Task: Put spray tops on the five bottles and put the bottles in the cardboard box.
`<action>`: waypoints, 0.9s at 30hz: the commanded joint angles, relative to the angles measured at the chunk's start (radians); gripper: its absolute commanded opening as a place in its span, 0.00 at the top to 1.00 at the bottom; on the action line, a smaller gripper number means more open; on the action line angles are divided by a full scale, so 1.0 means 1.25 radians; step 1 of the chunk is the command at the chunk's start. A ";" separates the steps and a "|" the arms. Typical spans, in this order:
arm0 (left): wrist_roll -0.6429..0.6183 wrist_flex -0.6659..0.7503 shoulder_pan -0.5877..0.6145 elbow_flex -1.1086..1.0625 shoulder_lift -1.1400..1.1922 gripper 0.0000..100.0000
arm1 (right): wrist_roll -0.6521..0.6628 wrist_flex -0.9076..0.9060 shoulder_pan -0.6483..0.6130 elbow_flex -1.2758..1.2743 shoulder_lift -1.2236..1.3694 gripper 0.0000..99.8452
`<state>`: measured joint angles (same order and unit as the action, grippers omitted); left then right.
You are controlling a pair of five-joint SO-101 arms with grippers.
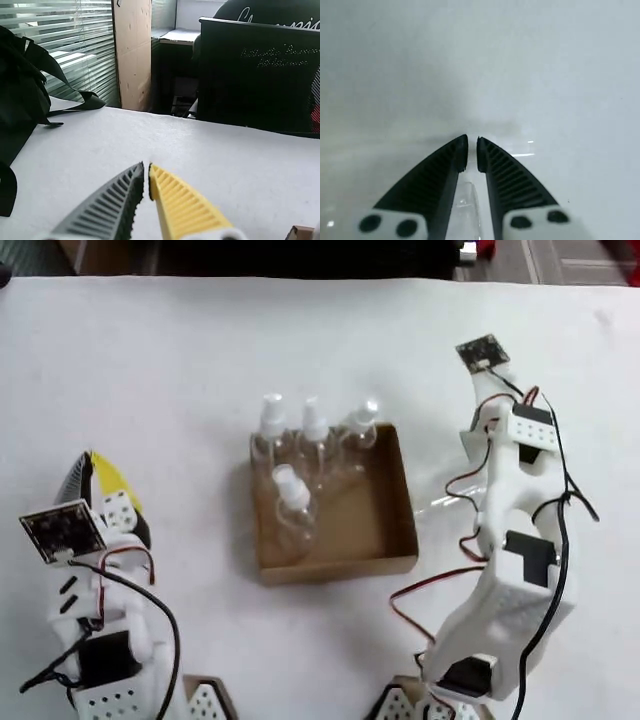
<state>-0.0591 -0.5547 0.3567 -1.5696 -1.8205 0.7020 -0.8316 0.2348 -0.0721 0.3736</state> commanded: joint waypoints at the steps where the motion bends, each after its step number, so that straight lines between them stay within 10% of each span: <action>1: 0.009 0.027 -0.012 0.005 -0.009 0.98 | 0.045 -0.057 0.021 -0.001 -0.014 0.98; 17: 0.009 0.027 -0.012 0.005 -0.009 0.98 | 0.415 -0.488 0.133 0.000 -0.017 0.98; 27: 0.009 0.027 -0.012 0.005 -0.009 0.98 | 0.356 -0.563 0.155 -0.005 -0.295 0.98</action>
<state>-0.0591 -0.5547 0.3567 -1.5696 -1.8205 1.1607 -1.5037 0.4358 -0.0552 0.1788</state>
